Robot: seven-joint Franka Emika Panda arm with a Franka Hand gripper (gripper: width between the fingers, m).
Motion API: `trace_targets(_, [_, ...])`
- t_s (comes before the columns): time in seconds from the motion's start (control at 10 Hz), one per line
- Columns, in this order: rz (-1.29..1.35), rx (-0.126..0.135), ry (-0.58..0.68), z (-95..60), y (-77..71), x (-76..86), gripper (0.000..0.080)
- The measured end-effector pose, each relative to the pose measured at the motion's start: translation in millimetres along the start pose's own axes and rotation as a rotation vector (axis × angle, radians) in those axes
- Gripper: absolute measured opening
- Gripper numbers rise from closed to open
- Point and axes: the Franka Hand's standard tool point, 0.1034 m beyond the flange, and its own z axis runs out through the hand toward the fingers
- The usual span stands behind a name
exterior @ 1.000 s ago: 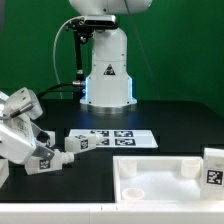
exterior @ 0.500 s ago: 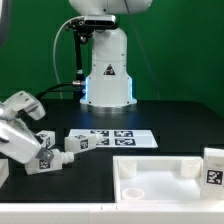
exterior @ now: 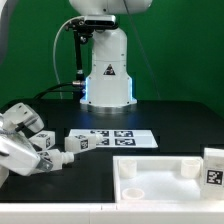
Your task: Assemble square table
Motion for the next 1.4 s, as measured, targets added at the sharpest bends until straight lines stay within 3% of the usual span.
trace_targets(0.2, [0.000, 0.000, 0.000, 0.1, 0.2, 0.2, 0.0649])
trace_targets(0.5, [0.000, 0.000, 0.000, 0.1, 0.2, 0.1, 0.0280])
trace_targets(0.8, [0.016, -0.002, -0.003, -0.1, -2.9, -2.9, 0.0281])
trace_targets(0.9, [0.013, -0.006, 0.007, -3.1, -14.8, -14.6, 0.0281])
trace_targets(1.2, [-0.013, -0.024, 0.046, -13.6, -56.9, -71.2, 0.0281])
trace_targets(1.3, [-0.022, -0.003, 0.130, -20.5, -70.1, -78.4, 0.0281])
trace_targets(1.4, [-0.035, 0.011, 0.204, -19.6, -71.5, -77.9, 0.0281])
